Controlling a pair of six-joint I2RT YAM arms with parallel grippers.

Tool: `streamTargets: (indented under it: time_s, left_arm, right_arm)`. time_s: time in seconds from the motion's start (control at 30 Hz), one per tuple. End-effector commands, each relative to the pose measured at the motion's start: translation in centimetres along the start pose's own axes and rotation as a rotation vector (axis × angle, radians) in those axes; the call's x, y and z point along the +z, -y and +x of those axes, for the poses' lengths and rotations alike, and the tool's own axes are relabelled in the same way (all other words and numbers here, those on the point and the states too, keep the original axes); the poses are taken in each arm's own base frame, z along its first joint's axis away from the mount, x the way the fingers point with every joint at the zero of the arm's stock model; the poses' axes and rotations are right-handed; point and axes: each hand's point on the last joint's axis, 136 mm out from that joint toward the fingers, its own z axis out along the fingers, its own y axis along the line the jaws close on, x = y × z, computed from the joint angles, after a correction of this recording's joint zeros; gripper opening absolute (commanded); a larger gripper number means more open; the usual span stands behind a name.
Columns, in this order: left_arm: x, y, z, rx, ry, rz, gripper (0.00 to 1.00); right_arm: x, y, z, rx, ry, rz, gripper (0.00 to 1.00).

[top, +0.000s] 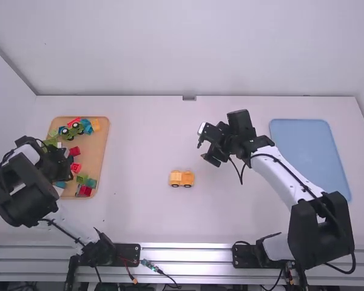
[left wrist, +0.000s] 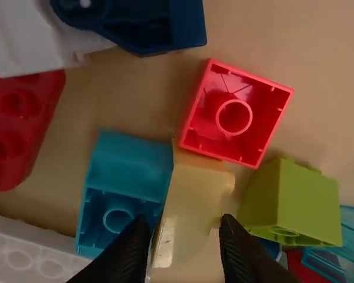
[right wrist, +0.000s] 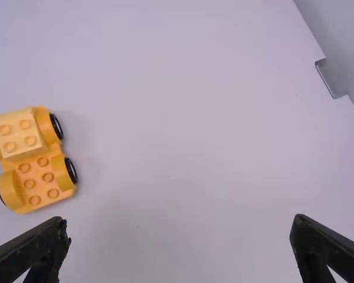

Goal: Assemble lego blocks to make yellow taxi

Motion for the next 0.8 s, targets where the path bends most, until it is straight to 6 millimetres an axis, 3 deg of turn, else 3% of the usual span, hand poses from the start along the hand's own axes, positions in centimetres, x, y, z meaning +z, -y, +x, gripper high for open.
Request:
streamTargets:
  time_s: [0.0,0.1,0.77]
  left_arm:
    - [0.4,0.9,0.2,0.008,-0.012,0.027,0.31]
    - [0.4,1.1,-0.2,0.010,0.011,0.044,0.36]
    - [0.2,3.0,-0.8,0.006,0.052,0.146,0.38]
  right_arm:
    - [-1.0,1.0,-0.9,0.000,0.024,0.028,0.99]
    - [-1.0,1.0,-0.9,0.000,0.024,0.027,0.99]
    - [-1.0,1.1,-0.7,0.008,0.022,0.026,0.99]
